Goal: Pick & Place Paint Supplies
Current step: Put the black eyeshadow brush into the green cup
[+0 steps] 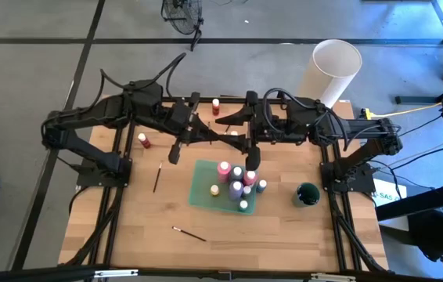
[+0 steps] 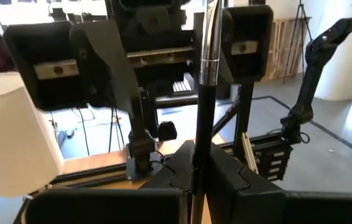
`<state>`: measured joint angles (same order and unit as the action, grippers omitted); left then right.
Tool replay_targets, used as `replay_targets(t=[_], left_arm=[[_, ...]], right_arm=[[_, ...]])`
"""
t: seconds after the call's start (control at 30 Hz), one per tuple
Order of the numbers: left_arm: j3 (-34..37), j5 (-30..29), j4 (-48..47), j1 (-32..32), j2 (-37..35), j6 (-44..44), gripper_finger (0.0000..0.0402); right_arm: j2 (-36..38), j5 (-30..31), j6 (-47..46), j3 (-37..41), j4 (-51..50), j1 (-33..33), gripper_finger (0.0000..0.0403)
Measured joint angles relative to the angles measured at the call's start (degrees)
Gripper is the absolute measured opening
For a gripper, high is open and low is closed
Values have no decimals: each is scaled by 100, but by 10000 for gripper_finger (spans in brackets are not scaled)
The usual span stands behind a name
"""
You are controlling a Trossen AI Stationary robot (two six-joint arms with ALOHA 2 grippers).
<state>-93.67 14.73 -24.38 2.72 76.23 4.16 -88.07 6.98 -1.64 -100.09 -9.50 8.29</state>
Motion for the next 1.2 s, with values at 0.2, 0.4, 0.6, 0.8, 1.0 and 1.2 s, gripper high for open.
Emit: replay_targets(t=[0.2,0.4,0.6,0.8,1.0,1.2], left_arm=[[6,-7,66,2,157,-50,16],[6,-7,250,46,182,-49,17],[6,-10,328,87,183,-63,17],[4,-14,361,87,255,-128,17],[4,-14,375,87,315,-146,17],[4,-23,377,87,320,-148,17]], right_arm=[[-7,-19,-93,0,-79,0,209],[-7,-20,-93,0,-106,0,207],[-49,-20,-93,-2,-138,0,190],[-80,-17,-89,-2,-105,-26,181],[-86,-13,-67,-2,-64,-48,181],[-86,-15,-51,-2,-90,-46,180]])
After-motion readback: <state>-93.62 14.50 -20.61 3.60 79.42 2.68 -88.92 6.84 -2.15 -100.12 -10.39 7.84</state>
